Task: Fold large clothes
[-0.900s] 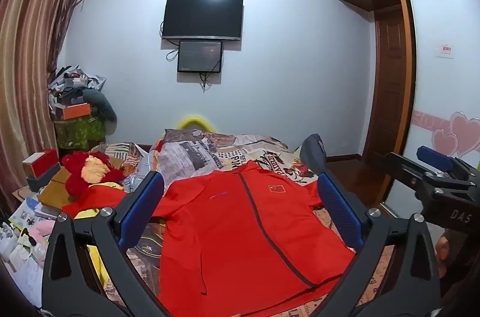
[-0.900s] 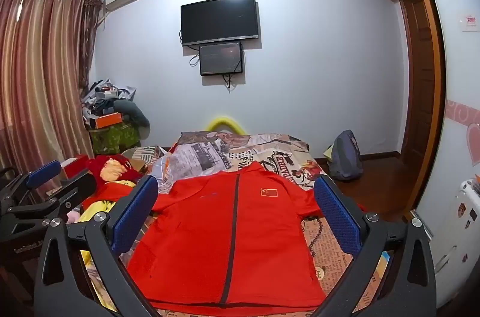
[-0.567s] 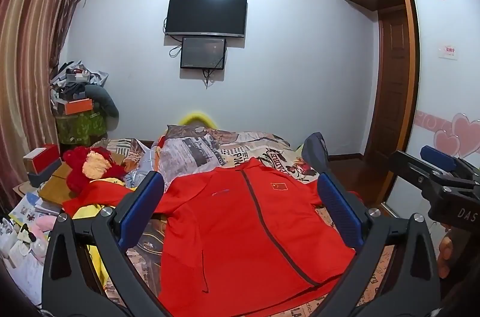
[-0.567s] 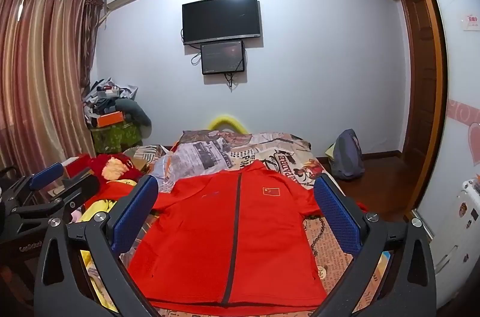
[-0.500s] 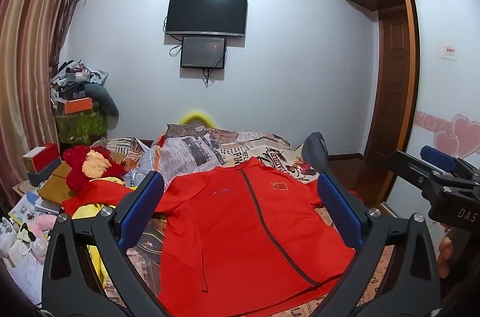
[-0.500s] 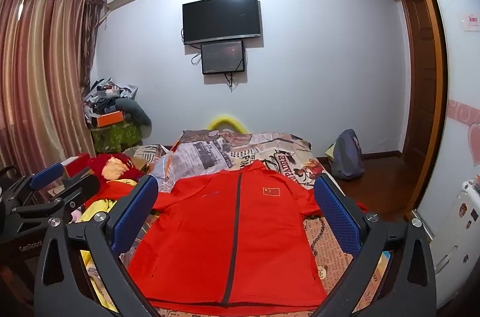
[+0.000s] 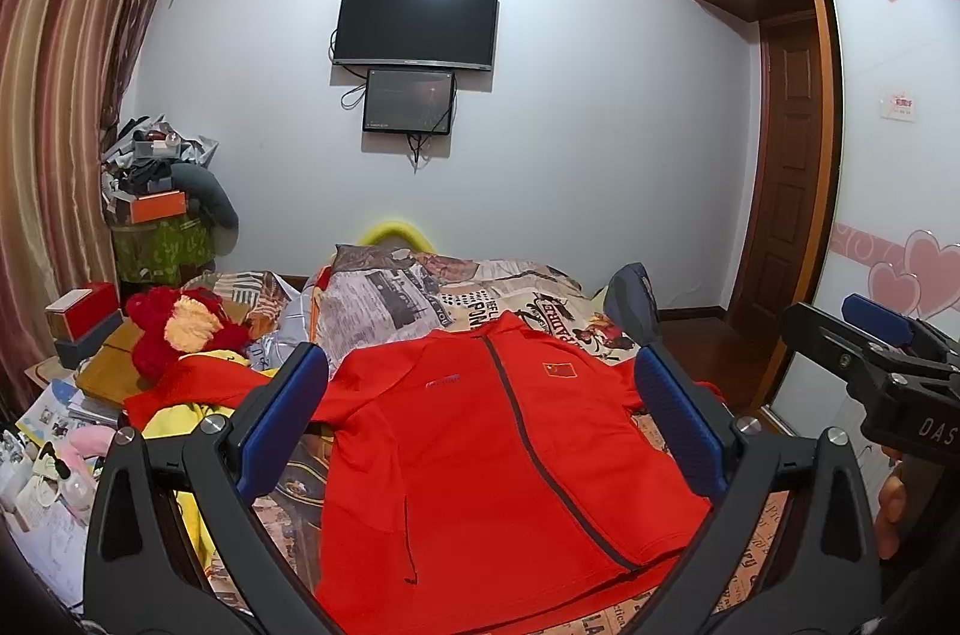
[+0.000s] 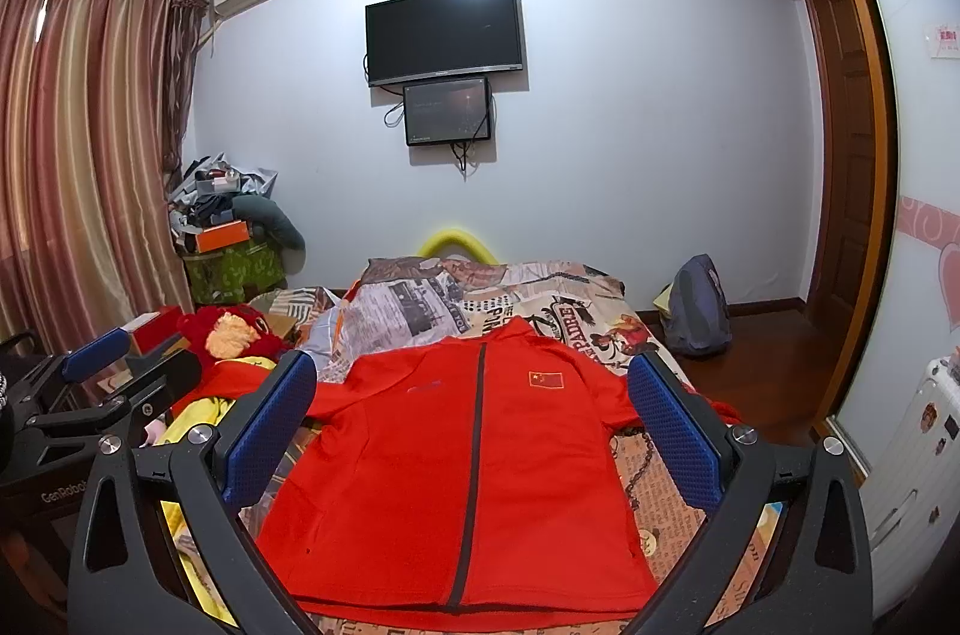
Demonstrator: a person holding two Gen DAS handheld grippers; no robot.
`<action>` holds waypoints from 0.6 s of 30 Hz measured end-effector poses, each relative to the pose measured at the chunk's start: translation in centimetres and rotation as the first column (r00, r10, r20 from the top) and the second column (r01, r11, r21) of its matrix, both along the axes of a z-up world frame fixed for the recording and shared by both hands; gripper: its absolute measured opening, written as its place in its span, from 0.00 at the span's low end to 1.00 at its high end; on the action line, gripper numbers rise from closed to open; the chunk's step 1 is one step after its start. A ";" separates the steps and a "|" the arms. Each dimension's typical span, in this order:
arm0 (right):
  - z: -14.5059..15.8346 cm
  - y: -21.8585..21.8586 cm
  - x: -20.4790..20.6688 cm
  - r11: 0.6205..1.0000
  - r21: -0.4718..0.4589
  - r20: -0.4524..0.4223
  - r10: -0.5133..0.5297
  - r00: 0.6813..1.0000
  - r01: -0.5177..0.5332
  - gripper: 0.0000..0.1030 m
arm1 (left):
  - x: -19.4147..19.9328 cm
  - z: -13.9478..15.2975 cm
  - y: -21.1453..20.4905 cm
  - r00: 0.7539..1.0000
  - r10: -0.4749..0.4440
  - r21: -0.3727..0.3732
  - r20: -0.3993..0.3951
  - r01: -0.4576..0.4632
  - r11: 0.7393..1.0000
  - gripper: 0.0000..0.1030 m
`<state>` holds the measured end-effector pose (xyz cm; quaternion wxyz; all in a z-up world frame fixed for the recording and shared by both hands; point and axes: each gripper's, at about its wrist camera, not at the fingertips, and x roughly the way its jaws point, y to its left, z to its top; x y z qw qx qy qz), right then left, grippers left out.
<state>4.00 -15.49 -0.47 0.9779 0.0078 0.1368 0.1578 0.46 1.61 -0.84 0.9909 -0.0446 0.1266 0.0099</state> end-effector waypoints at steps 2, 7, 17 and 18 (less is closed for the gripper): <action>0.0 0.0 0.0 1.000 0.001 -0.001 0.000 1.000 0.000 1.00 | 0.1 0.4 -0.3 1.000 0.002 0.000 -0.003 -0.002 1.000 1.00; -0.1 0.0 0.0 1.000 0.001 -0.003 0.000 1.000 0.000 1.00 | 0.2 0.2 -0.1 1.000 0.000 -0.006 -0.008 0.000 1.000 1.00; 0.0 -0.1 0.1 1.000 0.002 -0.006 0.001 1.000 -0.001 1.00 | 0.3 0.3 -0.3 1.000 0.005 -0.005 -0.010 -0.005 1.000 1.00; 0.0 -0.1 0.1 1.000 0.002 -0.006 0.001 1.000 -0.001 1.00 | 0.3 0.3 -0.2 1.000 0.005 -0.007 -0.011 -0.005 1.000 1.00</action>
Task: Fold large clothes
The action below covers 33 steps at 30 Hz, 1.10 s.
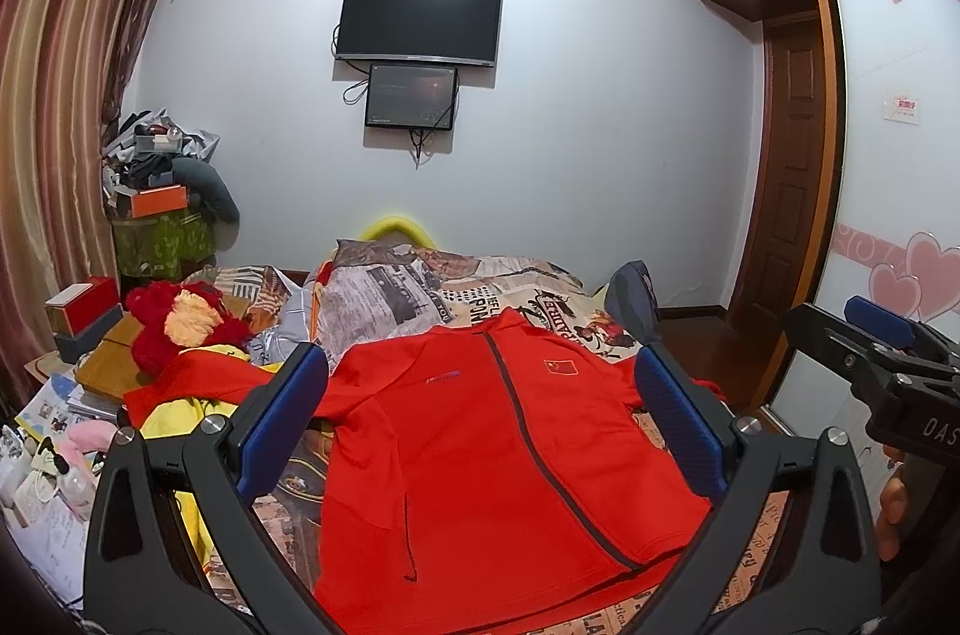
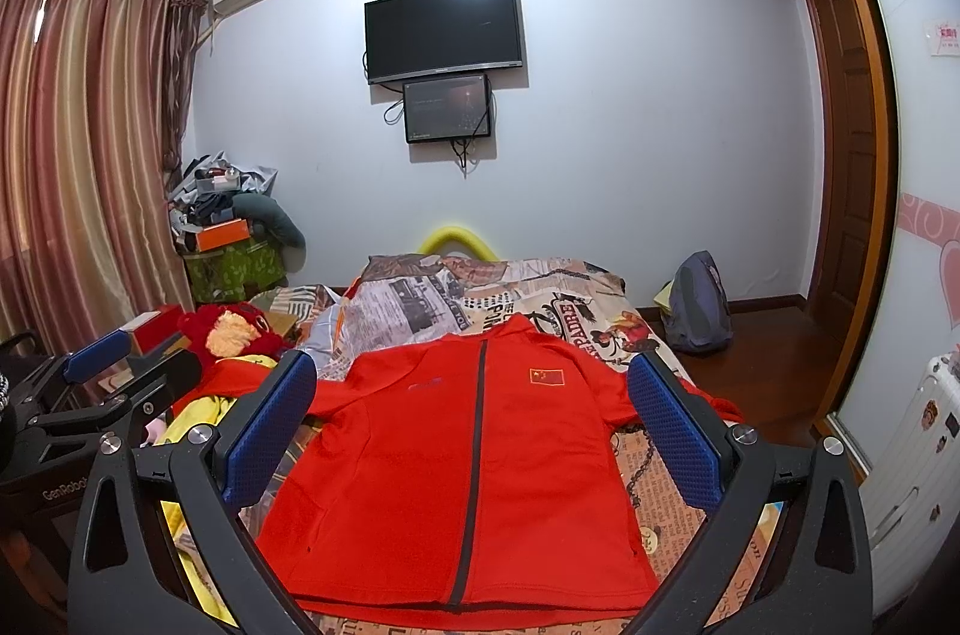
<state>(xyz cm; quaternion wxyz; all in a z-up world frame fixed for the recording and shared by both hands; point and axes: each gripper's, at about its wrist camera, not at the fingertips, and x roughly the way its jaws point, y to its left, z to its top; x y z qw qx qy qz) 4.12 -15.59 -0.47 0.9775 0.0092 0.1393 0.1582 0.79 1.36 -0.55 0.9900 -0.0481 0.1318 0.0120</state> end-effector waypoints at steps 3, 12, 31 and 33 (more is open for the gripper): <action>0.0 0.0 0.0 1.000 -0.002 0.000 -0.001 1.000 0.001 1.00 | 0.0 0.0 0.1 1.000 0.000 -0.003 -0.001 0.000 1.000 1.00; 0.1 0.0 0.0 1.000 -0.001 -0.002 0.000 1.000 0.000 1.00 | -0.2 0.1 0.1 1.000 0.001 -0.003 0.000 -0.001 1.000 1.00; -0.1 0.2 0.1 1.000 -0.002 -0.004 0.000 1.000 0.000 1.00 | -0.2 0.0 0.1 1.000 0.001 -0.005 -0.002 -0.001 1.000 1.00; -0.2 0.2 0.1 1.000 -0.003 -0.004 0.000 1.000 0.000 1.00 | -0.2 0.0 0.1 1.000 0.001 -0.005 -0.002 -0.002 1.000 1.00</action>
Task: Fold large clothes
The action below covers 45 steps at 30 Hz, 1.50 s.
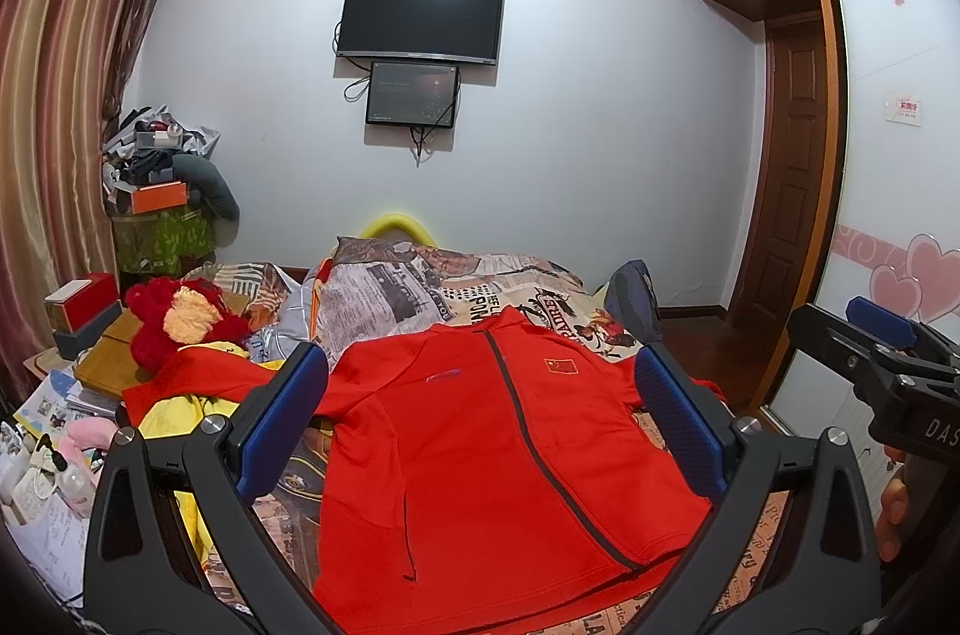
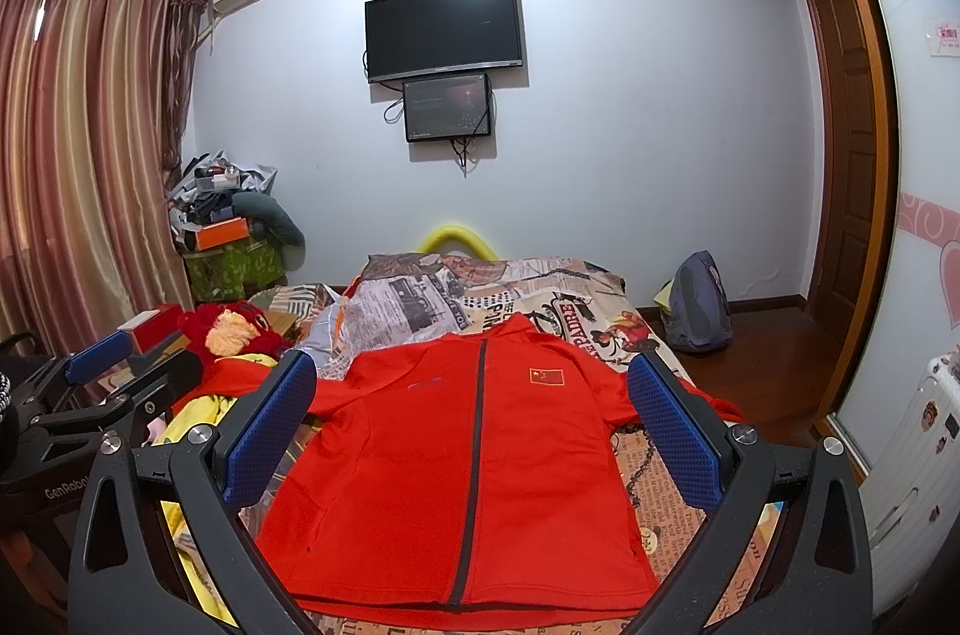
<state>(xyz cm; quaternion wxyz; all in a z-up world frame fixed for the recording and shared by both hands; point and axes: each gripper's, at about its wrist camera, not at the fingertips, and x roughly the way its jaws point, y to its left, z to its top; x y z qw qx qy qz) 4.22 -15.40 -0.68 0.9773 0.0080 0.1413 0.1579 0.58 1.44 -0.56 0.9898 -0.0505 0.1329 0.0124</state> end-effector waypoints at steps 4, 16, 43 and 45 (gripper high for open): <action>-0.5 0.2 0.0 1.000 -0.003 -0.004 -0.002 1.000 0.002 1.00 | 0.0 -0.1 0.0 1.000 -0.003 0.000 -0.001 0.003 1.000 1.00; -1.3 0.9 1.6 1.000 -0.026 -0.040 -0.007 0.999 0.006 1.00 | 1.8 -0.7 0.9 1.000 -0.001 -0.006 -0.015 0.000 1.000 1.00; -6.5 8.1 17.4 0.925 -0.377 -0.102 -0.088 0.991 0.044 1.00 | 19.4 -10.1 20.8 0.925 0.186 -0.166 -0.332 -0.252 0.954 1.00; -7.9 8.6 19.0 0.930 -0.368 -0.184 -0.051 0.982 -0.021 1.00 | 20.7 -12.2 23.0 0.902 0.196 -0.196 -0.385 -0.288 0.937 1.00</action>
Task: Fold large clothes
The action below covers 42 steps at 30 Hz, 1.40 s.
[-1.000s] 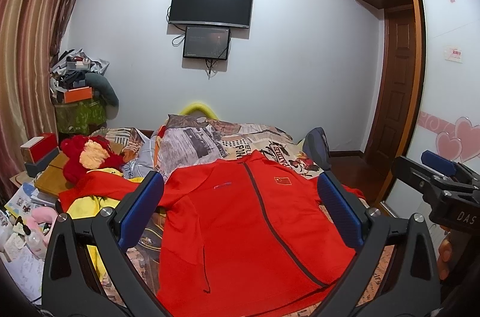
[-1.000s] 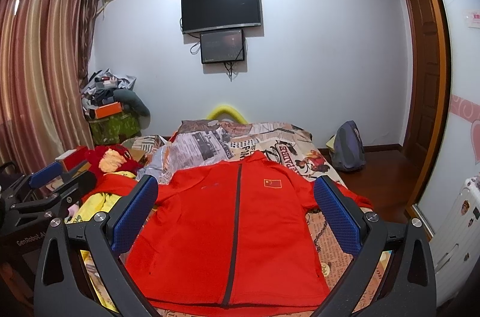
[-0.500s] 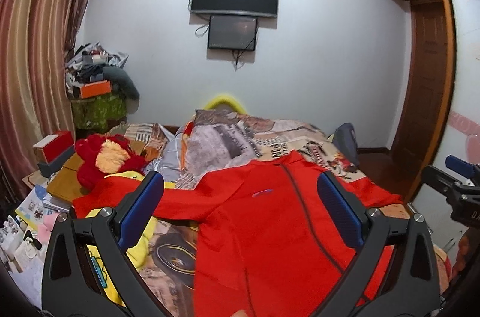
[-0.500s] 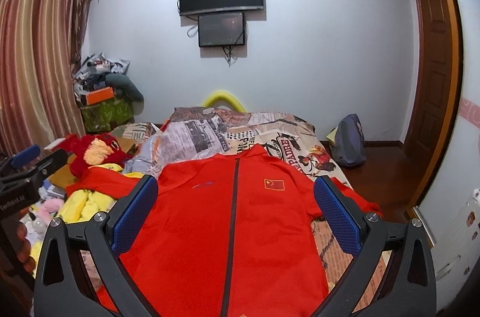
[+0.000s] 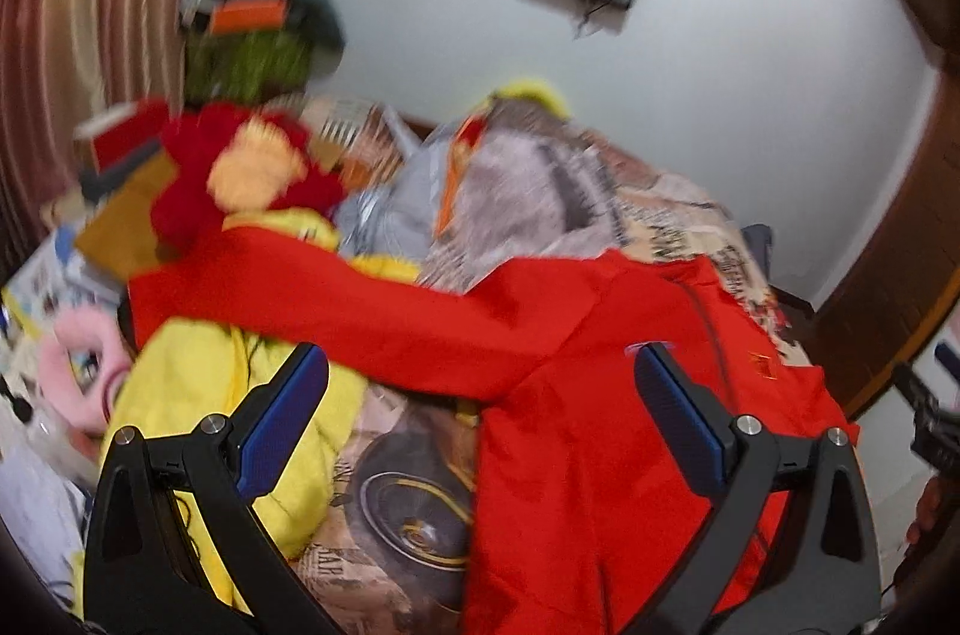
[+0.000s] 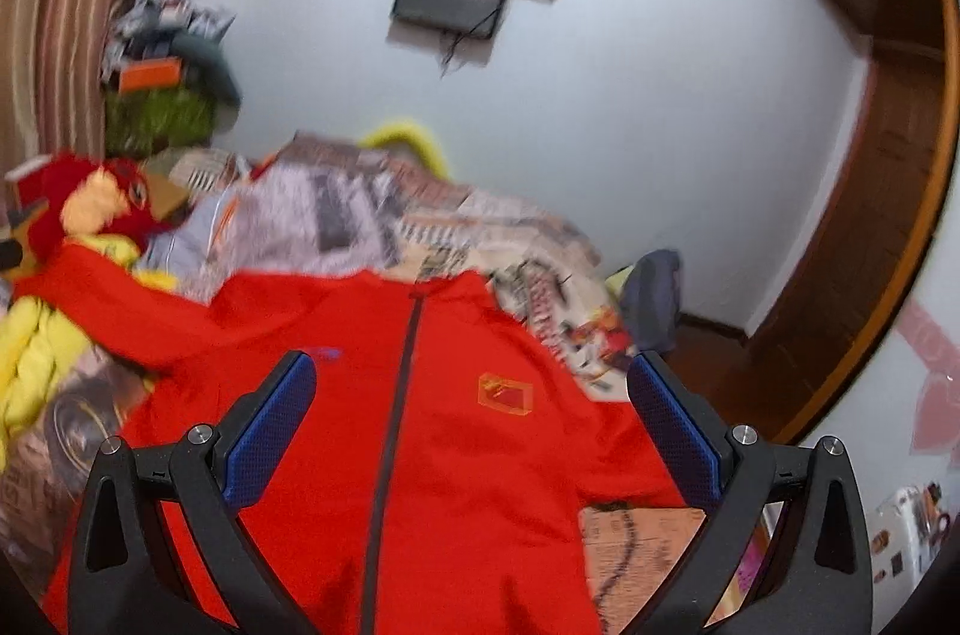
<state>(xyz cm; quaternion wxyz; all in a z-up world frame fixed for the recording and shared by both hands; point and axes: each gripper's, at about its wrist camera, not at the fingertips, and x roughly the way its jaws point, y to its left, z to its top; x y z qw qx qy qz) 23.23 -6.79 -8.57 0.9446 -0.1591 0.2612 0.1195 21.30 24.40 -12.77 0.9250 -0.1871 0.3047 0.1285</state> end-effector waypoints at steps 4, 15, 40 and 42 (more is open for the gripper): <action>-2.7 0.3 3.2 0.999 0.046 -0.171 0.029 0.985 -0.021 1.00 | 2.4 -3.8 3.0 0.995 0.024 -0.035 -0.098 -0.027 0.999 1.00; -7.7 2.2 10.5 0.998 0.057 -0.393 0.024 0.919 -0.001 1.00 | 5.7 -10.3 12.6 0.982 0.032 -0.286 -0.188 -0.086 0.954 0.88; -9.1 0.5 12.9 0.988 0.156 -0.533 0.078 0.843 0.007 1.00 | 9.7 -11.5 22.4 0.929 0.242 -0.137 -0.280 -0.288 0.948 0.12; -8.7 -0.2 13.0 0.985 0.171 -0.526 0.079 0.847 0.014 1.00 | 10.3 -9.3 20.9 0.945 0.220 -0.072 -0.241 -0.243 0.967 0.10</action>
